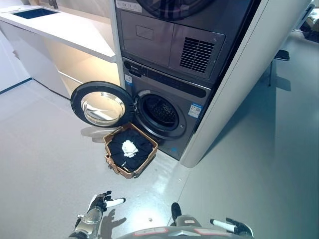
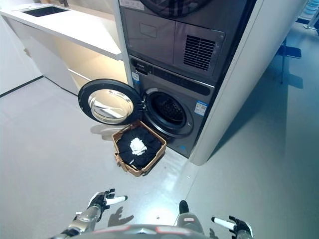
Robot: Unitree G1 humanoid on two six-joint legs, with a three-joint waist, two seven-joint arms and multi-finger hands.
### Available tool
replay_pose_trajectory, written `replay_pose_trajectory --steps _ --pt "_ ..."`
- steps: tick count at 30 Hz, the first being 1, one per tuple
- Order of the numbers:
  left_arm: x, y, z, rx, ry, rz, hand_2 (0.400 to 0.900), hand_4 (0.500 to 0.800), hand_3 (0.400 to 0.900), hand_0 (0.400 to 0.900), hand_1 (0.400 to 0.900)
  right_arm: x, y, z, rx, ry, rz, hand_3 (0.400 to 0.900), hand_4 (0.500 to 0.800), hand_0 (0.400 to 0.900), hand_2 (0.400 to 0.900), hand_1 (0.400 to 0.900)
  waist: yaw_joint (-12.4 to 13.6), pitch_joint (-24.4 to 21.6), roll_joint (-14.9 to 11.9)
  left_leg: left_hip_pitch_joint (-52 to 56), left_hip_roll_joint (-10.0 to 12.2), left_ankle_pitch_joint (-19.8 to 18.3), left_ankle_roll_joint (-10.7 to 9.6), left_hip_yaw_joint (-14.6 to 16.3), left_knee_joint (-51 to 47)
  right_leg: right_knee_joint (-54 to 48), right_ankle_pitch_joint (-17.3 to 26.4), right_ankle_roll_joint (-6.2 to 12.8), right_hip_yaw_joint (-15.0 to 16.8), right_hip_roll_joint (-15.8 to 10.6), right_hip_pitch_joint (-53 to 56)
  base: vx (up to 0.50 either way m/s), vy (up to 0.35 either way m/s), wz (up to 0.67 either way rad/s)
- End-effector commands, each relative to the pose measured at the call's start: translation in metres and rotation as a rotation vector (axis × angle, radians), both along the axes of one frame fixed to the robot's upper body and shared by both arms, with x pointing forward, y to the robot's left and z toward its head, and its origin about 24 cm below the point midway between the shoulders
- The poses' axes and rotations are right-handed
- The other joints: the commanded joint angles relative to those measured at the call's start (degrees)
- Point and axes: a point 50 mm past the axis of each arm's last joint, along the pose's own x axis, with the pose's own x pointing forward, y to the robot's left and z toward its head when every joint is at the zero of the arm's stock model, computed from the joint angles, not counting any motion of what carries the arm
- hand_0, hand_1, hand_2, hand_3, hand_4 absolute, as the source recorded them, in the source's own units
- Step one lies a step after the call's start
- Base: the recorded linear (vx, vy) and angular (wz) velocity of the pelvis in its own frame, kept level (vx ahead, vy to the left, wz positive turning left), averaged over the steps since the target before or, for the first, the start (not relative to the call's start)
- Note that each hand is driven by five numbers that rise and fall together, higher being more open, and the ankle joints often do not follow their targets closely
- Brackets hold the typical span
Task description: Put the clothes in the basket into the washing machine.
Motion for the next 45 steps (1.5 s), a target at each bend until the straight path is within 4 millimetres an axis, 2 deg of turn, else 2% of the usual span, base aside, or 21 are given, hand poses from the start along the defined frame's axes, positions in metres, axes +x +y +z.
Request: replay_pose_trajectory --steps 1,7,8,10,13,16,21,23,25,26,27,29,32,34,36,37,40,42,45 --pt "0.041 0.018 0.025 0.071 -0.160 -0.044 0.900 0.800 0.900 0.900 0.900 0.006 -0.014 0.007 -0.056 -0.047 -0.033 0.900 0.800 0.900 0.900 0.900 -0.70 -1.58 -2.32 -2.18 -0.05 -2.88 -2.12 -0.07 3.85 -5.20 9.63 1.26 2.51 0.09 -6.02 0.22 -0.139 0.34" --pt "0.045 0.012 0.025 0.072 -0.164 -0.060 0.900 0.800 0.900 0.900 0.900 -0.006 -0.017 0.006 -0.063 -0.011 -0.026 0.900 0.800 0.900 0.900 0.900 -0.57 -2.84 -2.01 1.12 2.17 -4.70 -3.72 -1.12 3.61 -1.96 0.51 -0.89 0.48 2.74 -5.56 0.23 -0.177 0.07" --pt "0.045 0.010 0.024 0.066 -0.163 -0.057 0.900 0.800 0.900 0.900 0.900 -0.011 -0.019 0.006 -0.068 0.006 -0.026 0.900 0.800 0.900 0.900 0.900 -0.69 -3.38 -1.60 2.02 3.19 -4.81 -4.13 -1.36 3.38 -1.19 -2.31 -1.46 -0.43 3.35 -5.68 0.30 -0.279 -0.03" --pt "0.044 0.006 0.022 0.055 -0.161 -0.048 0.900 0.800 0.900 0.900 0.900 -0.019 -0.021 0.005 -0.073 0.036 -0.030 0.900 0.800 0.900 0.900 0.900 -1.06 -4.02 -0.90 3.68 5.32 -4.06 -5.28 -1.44 2.95 -0.56 -3.80 -2.40 -0.56 4.90 -5.54 0.30 -0.303 -0.01" --pt "0.049 -0.004 0.021 0.022 -0.170 -0.024 0.900 0.800 0.900 0.900 0.900 -0.037 -0.027 0.005 -0.093 0.107 -0.034 0.900 0.800 0.900 0.900 0.900 -1.80 -4.92 0.47 4.39 8.47 0.94 -7.76 -2.66 4.99 3.06 -7.84 -4.59 -2.62 7.30 -5.30 0.33 -0.314 0.23" --pt "0.051 -0.013 0.021 -0.003 -0.181 -0.027 0.900 0.800 0.900 0.900 0.900 -0.045 -0.034 0.008 -0.120 0.140 -0.039 0.900 0.800 0.900 0.900 0.900 -2.68 -5.38 1.45 3.47 10.31 5.71 -9.04 -3.87 6.02 3.16 -9.55 -5.94 -3.73 8.56 -4.77 0.26 -0.303 0.32" --pt "0.056 -0.019 0.023 -0.025 -0.205 -0.037 0.900 0.800 0.900 0.900 0.900 -0.037 -0.045 0.013 -0.156 0.120 -0.024 0.900 0.800 0.900 0.900 0.900 -3.08 -5.36 3.13 1.23 12.21 14.16 -10.67 -5.05 9.73 2.91 -11.80 -8.37 -3.79 11.07 -4.13 0.20 -0.280 0.00" --pt "0.057 -0.018 0.024 -0.029 -0.212 -0.030 0.900 0.800 0.900 0.900 0.900 -0.033 -0.046 0.014 -0.159 0.101 -0.026 0.900 0.800 0.900 0.900 0.900 -3.11 -4.63 3.26 -2.37 12.40 17.65 -10.77 -4.37 16.52 2.62 -13.07 -9.86 -3.52 11.82 -2.62 0.13 -0.260 -0.05" --pt "0.061 -0.016 0.026 -0.027 -0.220 -0.020 0.900 0.800 0.900 0.900 0.900 -0.029 -0.048 0.015 -0.165 0.087 -0.025 0.900 0.800 0.900 0.900 0.900 -2.91 -3.18 2.56 -7.50 12.57 21.02 -9.97 -2.98 26.47 2.81 -14.20 -11.90 -3.06 12.53 -0.16 0.10 -0.295 -0.04" --pt "0.063 -0.017 0.027 -0.030 -0.222 -0.015 0.900 0.800 0.900 0.900 0.900 -0.027 -0.048 0.015 -0.167 0.079 -0.027 0.900 0.800 0.900 0.900 0.900 -2.57 -2.16 2.09 -10.07 11.94 21.56 -9.14 -2.93 30.85 3.23 -14.36 -12.85 -2.31 12.94 0.81 0.07 -0.258 -0.19" --pt "0.064 -0.016 0.027 -0.032 -0.224 -0.010 0.900 0.800 0.900 0.900 0.900 -0.026 -0.048 0.016 -0.169 0.078 -0.026 0.900 0.800 0.900 0.900 0.900 -2.20 -1.25 1.77 -11.09 11.13 20.74 -8.35 -2.84 32.96 3.40 -14.54 -13.17 -1.45 13.42 1.82 0.07 -0.201 -0.29" --pt "0.063 -0.015 0.026 -0.032 -0.213 0.001 0.900 0.800 0.900 0.900 0.900 -0.028 -0.051 0.017 -0.175 0.088 -0.033 0.900 0.800 0.900 0.900 0.900 -1.37 -0.60 1.26 -15.03 7.79 17.84 -7.48 -3.34 35.34 3.42 -14.48 -13.22 0.03 13.63 3.12 0.07 -0.139 -0.35" --pt "0.060 -0.014 0.025 -0.030 -0.210 -0.007 0.900 0.800 0.900 0.900 0.900 -0.034 -0.053 0.017 -0.182 0.103 -0.047 0.900 0.800 0.900 0.900 0.900 -0.34 -0.23 0.55 -20.25 4.06 12.60 -6.17 -3.03 32.29 3.29 -14.64 -12.83 1.67 13.69 4.80 0.09 -0.088 -0.31" --pt "0.059 -0.013 0.026 -0.027 -0.212 -0.011 0.900 0.800 0.900 0.900 0.900 -0.038 -0.055 0.018 -0.185 0.111 -0.057 0.900 0.800 0.900 0.900 0.900 -0.13 0.01 0.28 -21.36 3.98 10.20 -5.94 -1.96 27.21 3.54 -15.12 -12.63 2.20 13.80 5.78 0.11 -0.053 -0.24" --pt "0.059 -0.013 0.025 -0.027 -0.210 -0.014 0.900 0.800 0.900 0.900 0.900 -0.039 -0.055 0.018 -0.187 0.114 -0.061 0.900 0.800 0.900 0.900 0.900 -0.07 0.13 0.27 -21.77 4.02 9.93 -5.95 -1.45 23.23 3.53 -15.44 -12.54 2.40 13.84 6.41 0.09 -0.005 -0.19" --pt "0.058 -0.014 0.025 -0.032 -0.210 -0.018 0.900 0.800 0.900 0.900 0.900 -0.041 -0.055 0.018 -0.188 0.113 -0.064 0.900 0.800 0.900 0.900 0.900 -0.15 0.21 0.51 -23.80 4.50 11.52 -6.43 -1.26 15.89 3.80 -15.55 -12.43 2.59 14.22 6.81 0.11 0.013 -0.23" --pt "0.054 -0.011 0.023 -0.024 -0.198 -0.008 0.900 0.800 0.900 0.900 0.900 -0.039 -0.053 0.017 -0.184 0.103 -0.059 0.900 0.800 0.900 0.900 0.900 -0.12 0.08 1.30 -22.29 6.91 15.40 -7.15 -1.41 4.74 3.62 -16.65 -12.04 3.72 14.96 8.47 0.15 0.044 -0.40" --pt "0.052 -0.010 0.021 -0.018 -0.186 -0.001 0.900 0.800 0.900 0.900 0.900 -0.041 -0.052 0.016 -0.181 0.109 -0.062 0.900 0.800 0.900 0.900 0.900 -0.31 -0.37 2.03 -20.81 9.00 17.86 -7.56 -1.74 -0.89 4.08 -17.95 -11.80 5.06 15.28 9.59 0.19 0.099 -0.53" --pt "0.054 -0.014 0.022 -0.027 -0.198 -0.004 0.900 0.800 0.900 0.900 0.900 -0.050 -0.053 0.016 -0.183 0.139 -0.069 0.900 0.800 0.900 0.900 0.900 -0.47 -0.99 2.96 -20.17 11.39 19.25 -8.27 -1.43 -6.08 4.47 -19.93 -11.71 6.14 14.90 10.77 0.19 0.142 -0.29"
